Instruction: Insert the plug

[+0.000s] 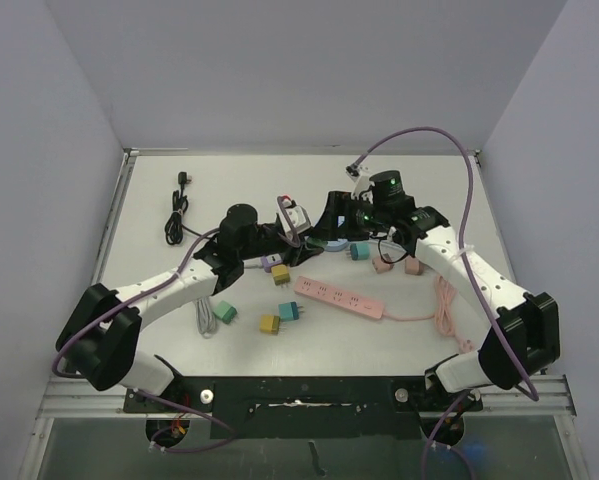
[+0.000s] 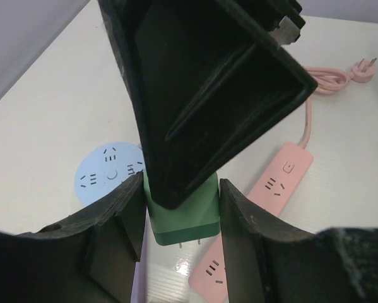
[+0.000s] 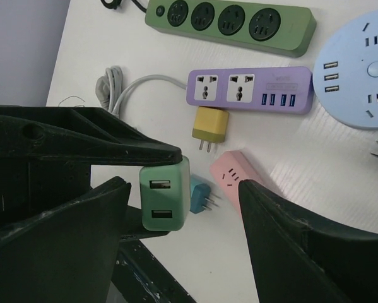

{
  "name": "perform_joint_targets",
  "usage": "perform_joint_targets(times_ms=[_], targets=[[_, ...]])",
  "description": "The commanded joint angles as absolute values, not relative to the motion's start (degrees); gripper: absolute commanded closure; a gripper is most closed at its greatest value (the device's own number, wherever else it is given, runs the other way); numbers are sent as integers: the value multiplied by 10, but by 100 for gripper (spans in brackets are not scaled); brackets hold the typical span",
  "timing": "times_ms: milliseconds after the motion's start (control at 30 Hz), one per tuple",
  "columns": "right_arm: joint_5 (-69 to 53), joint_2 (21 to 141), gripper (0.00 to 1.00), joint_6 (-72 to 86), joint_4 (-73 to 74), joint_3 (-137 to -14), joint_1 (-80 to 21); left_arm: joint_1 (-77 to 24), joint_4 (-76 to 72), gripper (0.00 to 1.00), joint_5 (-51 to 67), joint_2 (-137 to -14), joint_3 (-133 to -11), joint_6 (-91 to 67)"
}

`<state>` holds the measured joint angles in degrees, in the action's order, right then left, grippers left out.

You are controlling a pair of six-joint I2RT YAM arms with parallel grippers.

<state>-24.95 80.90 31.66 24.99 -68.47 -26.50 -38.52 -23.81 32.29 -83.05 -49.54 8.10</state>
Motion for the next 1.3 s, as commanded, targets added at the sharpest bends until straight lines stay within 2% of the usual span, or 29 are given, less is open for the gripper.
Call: perform_joint_targets(times_ms=[0,200,267,300,367,433,533,600,633,767,867,1033,1167,1267], targets=[[-266,823,31,303,252,-714,-281,-386,-260,83,349,-830,-531,104],[-272,842,50,292,265,-717,-289,-386,-254,83,345,-836,-534,104],[-280,848,60,284,270,-721,-290,-386,-249,83,338,-836,-535,103],[-289,851,71,276,271,-726,-289,-386,-246,81,332,-835,-535,98],[-291,861,90,249,279,-743,-286,-386,-235,69,295,-829,-537,78],[-278,867,99,230,278,-757,-277,-386,-232,53,221,-820,-536,29],[-274,878,100,207,271,-778,-241,-384,-212,45,104,-798,-523,-58],[-289,880,100,195,261,-784,-208,-381,-186,36,-19,-777,-510,-138],[-300,881,100,190,258,-787,-192,-378,-158,36,-57,-768,-508,-187],[-295,888,100,177,255,-796,-141,-358,-26,35,-85,-728,-516,-279],[-226,907,100,152,275,-820,-136,-335,38,34,-90,-684,-500,-325],[-152,979,100,23,295,-879,-136,-233,94,29,-10,-613,-462,-373],[-277,1082,100,-141,405,-990,-118,-145,94,28,154,-586,-440,-381],[-312,1119,100,-220,435,-1031,-118,-116,113,28,206,-593,-445,-365]])
